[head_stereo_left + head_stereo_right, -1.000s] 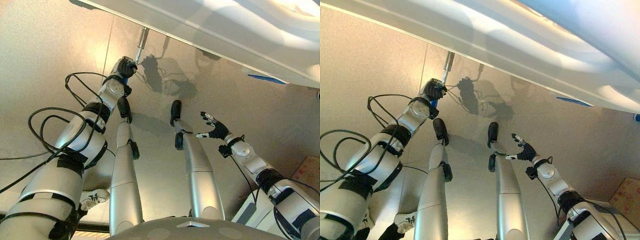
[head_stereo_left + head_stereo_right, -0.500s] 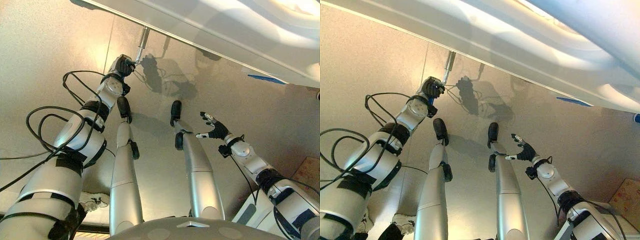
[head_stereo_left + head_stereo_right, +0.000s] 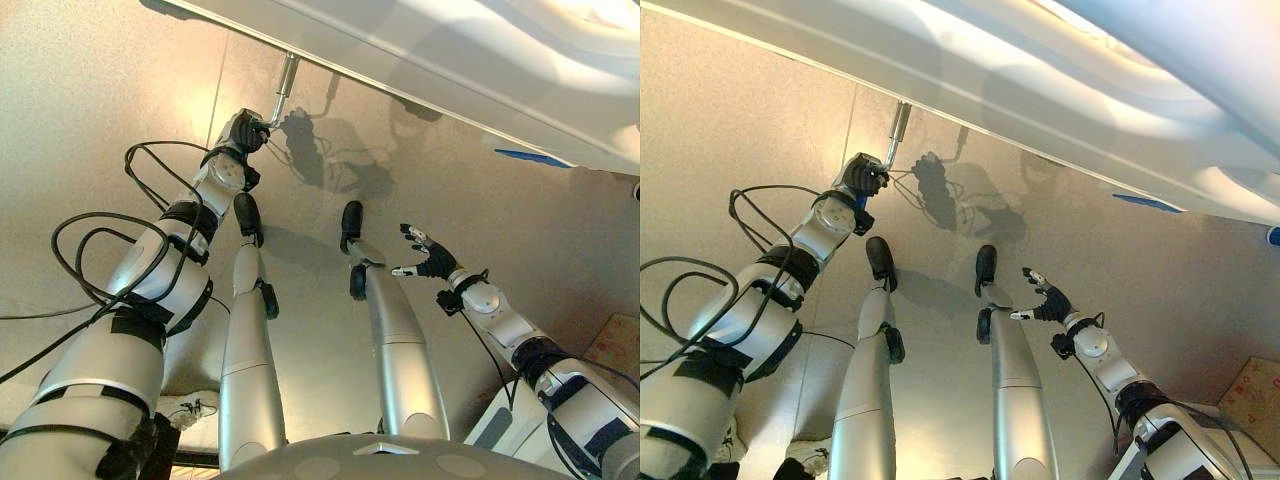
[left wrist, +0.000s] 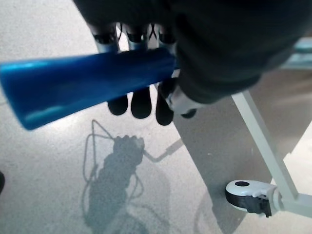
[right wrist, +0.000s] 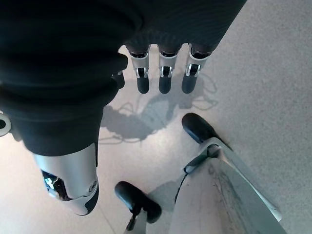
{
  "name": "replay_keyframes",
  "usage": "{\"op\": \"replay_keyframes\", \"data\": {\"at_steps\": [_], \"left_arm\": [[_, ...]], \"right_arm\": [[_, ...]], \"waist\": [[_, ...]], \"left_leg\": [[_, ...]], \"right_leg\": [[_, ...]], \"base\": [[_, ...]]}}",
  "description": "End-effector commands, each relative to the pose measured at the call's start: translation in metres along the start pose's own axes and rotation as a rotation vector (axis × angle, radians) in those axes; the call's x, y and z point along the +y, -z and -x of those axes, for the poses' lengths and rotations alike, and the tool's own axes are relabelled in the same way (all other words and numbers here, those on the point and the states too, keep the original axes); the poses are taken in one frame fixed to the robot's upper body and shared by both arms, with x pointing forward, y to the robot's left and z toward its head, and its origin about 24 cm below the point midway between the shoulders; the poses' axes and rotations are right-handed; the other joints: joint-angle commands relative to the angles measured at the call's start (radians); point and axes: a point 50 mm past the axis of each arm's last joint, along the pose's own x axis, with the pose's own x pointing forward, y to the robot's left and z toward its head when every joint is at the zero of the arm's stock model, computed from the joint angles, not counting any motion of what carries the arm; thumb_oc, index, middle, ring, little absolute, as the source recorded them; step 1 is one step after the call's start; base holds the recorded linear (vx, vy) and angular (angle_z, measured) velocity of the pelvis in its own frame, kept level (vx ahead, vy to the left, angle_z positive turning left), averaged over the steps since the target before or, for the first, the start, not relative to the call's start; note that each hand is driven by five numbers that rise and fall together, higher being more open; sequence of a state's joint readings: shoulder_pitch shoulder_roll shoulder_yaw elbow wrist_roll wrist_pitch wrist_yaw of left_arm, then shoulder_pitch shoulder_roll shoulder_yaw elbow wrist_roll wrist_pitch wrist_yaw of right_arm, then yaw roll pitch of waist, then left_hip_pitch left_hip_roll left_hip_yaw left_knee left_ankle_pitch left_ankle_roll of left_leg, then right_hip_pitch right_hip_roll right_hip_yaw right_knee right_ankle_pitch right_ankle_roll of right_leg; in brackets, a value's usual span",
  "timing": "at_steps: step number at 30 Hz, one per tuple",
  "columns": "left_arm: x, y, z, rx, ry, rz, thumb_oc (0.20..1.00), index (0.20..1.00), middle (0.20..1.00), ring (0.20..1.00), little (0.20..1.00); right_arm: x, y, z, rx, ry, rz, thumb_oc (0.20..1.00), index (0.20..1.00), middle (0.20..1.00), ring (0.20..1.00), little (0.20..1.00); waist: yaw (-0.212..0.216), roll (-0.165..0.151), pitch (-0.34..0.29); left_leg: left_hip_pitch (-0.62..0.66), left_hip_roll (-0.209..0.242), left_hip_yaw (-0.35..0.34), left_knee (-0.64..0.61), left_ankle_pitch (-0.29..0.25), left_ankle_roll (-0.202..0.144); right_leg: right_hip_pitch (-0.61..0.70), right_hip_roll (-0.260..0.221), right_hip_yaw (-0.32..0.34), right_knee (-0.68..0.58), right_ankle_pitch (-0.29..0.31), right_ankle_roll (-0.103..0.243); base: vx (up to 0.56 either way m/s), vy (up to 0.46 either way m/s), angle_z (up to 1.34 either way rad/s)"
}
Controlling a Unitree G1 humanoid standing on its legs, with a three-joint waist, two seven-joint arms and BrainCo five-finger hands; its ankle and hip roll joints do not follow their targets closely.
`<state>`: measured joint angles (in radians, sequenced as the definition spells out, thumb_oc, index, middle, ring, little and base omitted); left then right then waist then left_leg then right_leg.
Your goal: Raise the hospital bed
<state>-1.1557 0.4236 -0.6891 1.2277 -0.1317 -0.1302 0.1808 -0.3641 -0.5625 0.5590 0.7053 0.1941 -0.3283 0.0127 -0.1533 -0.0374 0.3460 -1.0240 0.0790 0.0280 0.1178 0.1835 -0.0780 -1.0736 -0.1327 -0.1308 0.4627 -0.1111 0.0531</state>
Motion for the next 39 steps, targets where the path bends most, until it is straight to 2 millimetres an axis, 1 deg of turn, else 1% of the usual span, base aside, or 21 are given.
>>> {"op": "replay_keyframes", "data": {"at_steps": [1,4,5,6,7,12,14,15,18,19,20,21,22,25,27,31,33,39], "left_arm": [[-0.007,-0.023,-0.004,-0.082,0.032,0.0,0.2,0.2,0.2,0.2,0.2],[-0.008,-0.022,-0.003,-0.076,0.033,-0.005,0.2,0.2,0.2,0.2,0.2],[-0.007,-0.023,-0.004,-0.078,0.033,-0.005,0.294,0.294,0.294,0.294,0.294],[-0.007,-0.023,-0.004,-0.079,0.034,-0.003,0.366,0.366,0.366,0.366,0.366],[-0.008,-0.021,-0.003,-0.069,0.039,-0.008,0.2,0.2,0.2,0.2,0.2],[-0.01,-0.016,-0.002,-0.053,0.045,-0.01,0.2,0.2,0.2,0.2,0.2],[-0.01,-0.012,-0.002,-0.038,0.043,-0.012,0.285,0.285,0.285,0.285,0.285],[-0.01,-0.011,-0.002,-0.036,0.044,-0.012,0.282,0.282,0.282,0.282,0.282],[-0.014,-0.007,0.0,-0.021,0.056,-0.009,0.313,0.313,0.313,0.313,0.313],[-0.014,-0.007,0.0,-0.021,0.056,-0.009,0.344,0.344,0.344,0.344,0.344],[-0.018,-0.004,0.001,-0.012,0.064,0.001,0.476,0.476,0.476,0.476,0.476],[-0.018,-0.004,0.001,-0.012,0.064,0.001,0.645,0.645,0.645,0.645,0.645],[-0.019,-0.002,0.002,-0.007,0.063,0.004,1.0,1.0,1.0,1.0,1.0],[-0.02,-0.001,0.002,-0.001,0.066,0.008,1.0,1.0,1.0,1.0,1.0],[-0.023,0.008,0.005,0.024,0.07,0.022,1.0,1.0,1.0,1.0,1.0],[-0.026,0.013,0.007,0.04,0.078,0.025,1.0,1.0,1.0,1.0,1.0],[-0.026,0.018,0.008,0.055,0.077,0.028,1.0,1.0,1.0,1.0,1.0],[-0.025,0.023,0.009,0.071,0.075,0.029,1.0,1.0,1.0,1.0,1.0]], "right_arm": [[-0.003,0.008,0.014,0.0,-0.007,0.026,1.0,1.0,1.0,1.0,1.0],[-0.003,0.008,0.014,0.002,-0.006,0.027,1.0,1.0,1.0,1.0,1.0],[-0.004,0.009,0.014,0.002,-0.004,0.028,1.0,1.0,1.0,1.0,1.0],[-0.004,0.008,0.014,0.001,-0.006,0.029,1.0,1.0,1.0,1.0,1.0],[-0.003,0.009,0.015,0.004,-0.008,0.03,1.0,1.0,1.0,1.0,1.0],[-0.003,0.009,0.015,0.004,-0.01,0.032,1.0,1.0,1.0,1.0,1.0],[-0.003,0.01,0.015,0.008,-0.012,0.034,1.0,1.0,1.0,1.0,1.0],[-0.003,0.009,0.015,0.006,-0.011,0.031,1.0,1.0,1.0,1.0,1.0],[-0.002,0.01,0.016,0.007,-0.013,0.03,1.0,1.0,1.0,1.0,1.0],[-0.002,0.01,0.016,0.007,-0.013,0.03,1.0,1.0,1.0,1.0,1.0],[-0.002,0.011,0.016,0.01,-0.012,0.028,1.0,1.0,1.0,1.0,1.0],[-0.002,0.011,0.016,0.01,-0.012,0.028,1.0,1.0,1.0,1.0,1.0],[-0.002,0.011,0.017,0.012,-0.012,0.025,1.0,1.0,1.0,1.0,1.0],[-0.002,0.012,0.016,0.016,-0.011,0.019,1.0,1.0,1.0,1.0,1.0],[-0.002,0.012,0.016,0.017,-0.01,0.007,1.0,1.0,1.0,1.0,1.0],[-0.003,0.011,0.016,0.017,-0.004,0.002,1.0,1.0,1.0,1.0,1.0],[-0.004,0.011,0.016,0.017,-0.001,0.0,1.0,1.0,1.0,1.0,1.0],[-0.004,0.012,0.016,0.019,-0.006,0.008,1.0,1.0,1.0,1.0,1.0]], "waist": [[0.019,-0.01,0.029],[0.018,-0.011,0.03],[0.018,-0.011,0.031],[0.019,-0.011,0.031],[0.018,-0.011,0.031],[0.018,-0.012,0.03],[0.018,-0.013,0.03],[0.018,-0.013,0.029],[0.018,-0.014,0.031],[0.018,-0.014,0.031],[0.018,-0.014,0.031],[0.018,-0.014,0.031],[0.018,-0.014,0.032],[0.018,-0.015,0.033],[0.019,-0.016,0.031],[0.02,-0.016,0.031],[0.02,-0.018,0.03],[0.019,-0.018,0.029]], "left_leg": [[0.043,-0.01,-0.012,0.122,-0.162,0.021],[0.042,-0.009,-0.01,0.123,-0.163,0.02],[0.041,-0.009,-0.01,0.124,-0.163,0.02],[0.04,-0.009,-0.01,0.125,-0.163,0.02],[0.04,-0.009,-0.011,0.126,-0.164,0.021],[0.038,-0.008,-0.012,0.128,-0.165,0.021],[0.038,-0.008,-0.011,0.126,-0.164,0.021],[0.036,-0.009,-0.012,0.129,-0.165,0.022],[0.035,-0.008,-0.012,0.131,-0.166,0.022],[0.035,-0.008,-0.012,0.131,-0.166,0.022],[0.034,-0.008,-0.012,0.13,-0.166,0.022],[0.034,-0.008,-0.012,0.13,-0.166,0.022],[0.033,-0.008,-0.012,0.132,-0.166,0.022],[0.032,-0.007,-0.012,0.132,-0.166,0.022],[0.032,-0.007,-0.01,0.135,-0.166,0.023],[0.031,-0.008,-0.01,0.14,-0.168,0.022],[0.03,-0.008,-0.011,0.137,-0.168,0.023],[0.023,-0.006,-0.01,0.14,-0.166,0.023]], "right_leg": [[0.062,0.039,0.042,-0.257,0.217,0.076],[0.062,0.04,0.044,-0.258,0.217,0.077],[0.061,0.039,0.043,-0.258,0.217,0.077],[0.06,0.038,0.043,-0.257,0.217,0.077],[0.058,0.038,0.043,-0.257,0.218,0.077],[0.057,0.038,0.043,-0.255,0.217,0.076],[0.054,0.038,0.043,-0.254,0.216,0.076],[0.053,0.038,0.044,-0.253,0.216,0.076],[0.051,0.037,0.044,-0.249,0.216,0.076],[0.051,0.037,0.044,-0.249,0.216,0.076],[0.05,0.038,0.046,-0.249,0.216,0.076],[0.05,0.038,0.046,-0.249,0.216,0.076],[0.05,0.037,0.046,-0.248,0.216,0.075],[0.049,0.037,0.046,-0.247,0.216,0.075],[0.049,0.038,0.046,-0.245,0.216,0.075],[0.048,0.038,0.047,-0.246,0.218,0.073],[0.046,0.037,0.046,-0.247,0.22,0.074],[0.042,0.036,0.046,-0.245,0.22,0.073]], "base": [[0.0,0.0,0.0],[0.0,0.0,0.0],[0.0,0.0,0.0],[0.0,0.0,0.0],[0.0,0.0,0.0],[0.0,0.0,0.0],[0.0,0.0,0.0],[0.0,0.0,0.0],[0.0,0.0,0.0],[0.0,0.0,0.0],[0.0,0.0,0.0],[0.0,0.0,0.0],[0.0,0.0,0.0],[0.0,0.0,0.0],[0.0,0.0,0.0],[0.0,0.0,0.0],[0.0,0.0,0.0],[0.0,0.0,0.0]]}}
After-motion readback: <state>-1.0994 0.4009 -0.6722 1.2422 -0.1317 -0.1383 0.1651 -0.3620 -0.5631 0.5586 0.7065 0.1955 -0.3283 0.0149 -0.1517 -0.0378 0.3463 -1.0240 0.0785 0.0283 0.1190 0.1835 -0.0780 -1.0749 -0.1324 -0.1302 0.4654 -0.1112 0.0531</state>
